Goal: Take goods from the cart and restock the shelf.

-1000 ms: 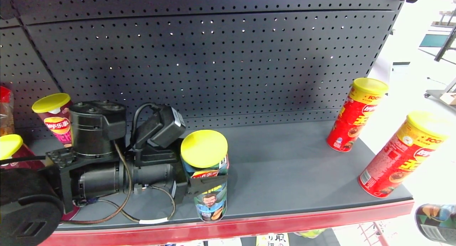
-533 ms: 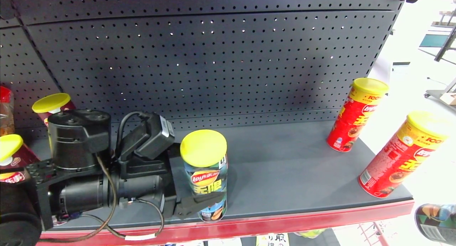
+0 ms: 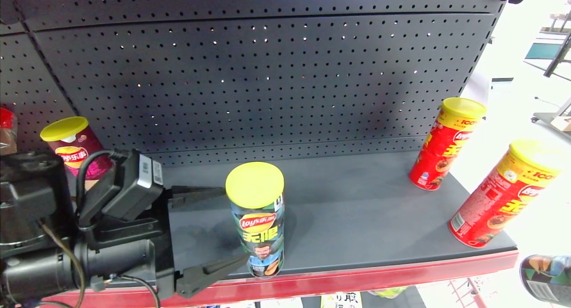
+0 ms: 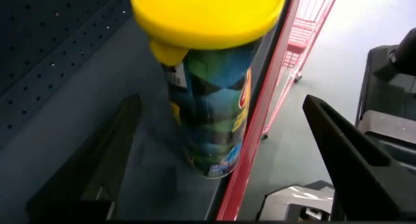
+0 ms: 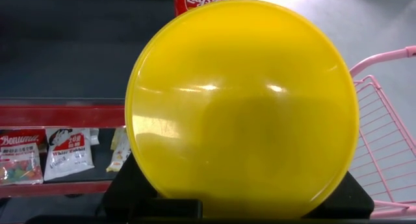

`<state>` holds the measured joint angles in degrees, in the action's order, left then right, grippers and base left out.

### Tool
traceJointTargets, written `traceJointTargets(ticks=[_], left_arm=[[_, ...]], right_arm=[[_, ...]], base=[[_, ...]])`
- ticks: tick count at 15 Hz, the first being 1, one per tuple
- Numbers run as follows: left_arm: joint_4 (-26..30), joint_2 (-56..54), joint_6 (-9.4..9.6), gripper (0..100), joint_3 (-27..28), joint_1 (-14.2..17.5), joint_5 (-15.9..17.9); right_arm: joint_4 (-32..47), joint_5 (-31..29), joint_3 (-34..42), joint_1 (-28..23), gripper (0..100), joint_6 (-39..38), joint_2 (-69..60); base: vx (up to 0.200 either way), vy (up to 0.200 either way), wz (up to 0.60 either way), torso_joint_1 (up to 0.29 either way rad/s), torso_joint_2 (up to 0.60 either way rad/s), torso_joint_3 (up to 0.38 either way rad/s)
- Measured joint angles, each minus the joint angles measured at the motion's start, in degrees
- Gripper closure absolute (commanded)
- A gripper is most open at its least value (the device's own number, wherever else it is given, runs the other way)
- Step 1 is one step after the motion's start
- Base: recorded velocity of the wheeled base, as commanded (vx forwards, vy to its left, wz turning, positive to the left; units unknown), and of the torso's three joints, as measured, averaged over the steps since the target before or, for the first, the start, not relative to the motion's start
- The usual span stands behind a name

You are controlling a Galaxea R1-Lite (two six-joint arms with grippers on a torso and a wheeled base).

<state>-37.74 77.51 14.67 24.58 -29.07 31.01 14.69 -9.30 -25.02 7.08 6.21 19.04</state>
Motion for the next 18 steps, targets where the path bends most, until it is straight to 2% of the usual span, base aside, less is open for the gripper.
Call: traceJointTargets(ticks=[4,5,7,8,9,11,12,14,18], left_arm=[[0.4,-7.9,-0.57,0,-5.1,2.9,-0.1],[0.5,-10.0,-1.28,0,-6.2,3.9,-0.5],[0.5,-14.8,-4.46,0,-8.2,5.8,-2.7],[0.9,-16.4,-5.34,0,-8.8,6.2,-3.5],[2.3,-18.2,-5.96,0,-9.0,6.4,-4.3],[3.9,-20.4,-6.19,0,-8.9,6.6,-4.7],[4.0,-21.1,-6.22,0,-8.9,6.7,-4.9],[4.2,-22.0,-6.24,0,-9.1,6.7,-5.8],[8.8,-25.0,-6.22,0,-10.3,6.7,-7.0]], right_arm=[[0.1,0.1,0.3,0.1,100,0.0,-0.2],[0.2,0.3,0.1,0.1,100,0.0,-0.2],[0.7,0.8,-1.1,0.9,100,0.0,-0.3],[2.4,0.9,-1.7,1.1,100,0.0,-0.4],[7.7,0.9,-3.6,1.3,100,-0.2,-0.4],[17.1,1.1,-9.0,1.7,100,-3.1,0.1],[19.0,1.7,-11.2,2.1,100,-4.8,0.8],[19.5,3.8,-13.7,3.6,100,-5.5,2.5],[19.5,7.1,-16.2,12.6,100,-5.6,7.1]], base=[[0.000,0.000,0.00,0.000,0.00,0.000],[0.000,0.000,0.00,0.000,0.00,0.000],[0.000,0.000,0.00,0.000,0.00,0.000],[0.000,0.000,0.00,0.000,0.00,0.000],[0.000,0.000,0.00,0.000,0.00,0.000],[0.000,0.000,0.00,0.000,0.00,0.000],[0.000,0.000,0.00,0.000,0.00,0.000],[0.000,0.000,0.00,0.000,0.00,0.000],[0.000,0.000,0.00,0.000,0.00,0.000]])
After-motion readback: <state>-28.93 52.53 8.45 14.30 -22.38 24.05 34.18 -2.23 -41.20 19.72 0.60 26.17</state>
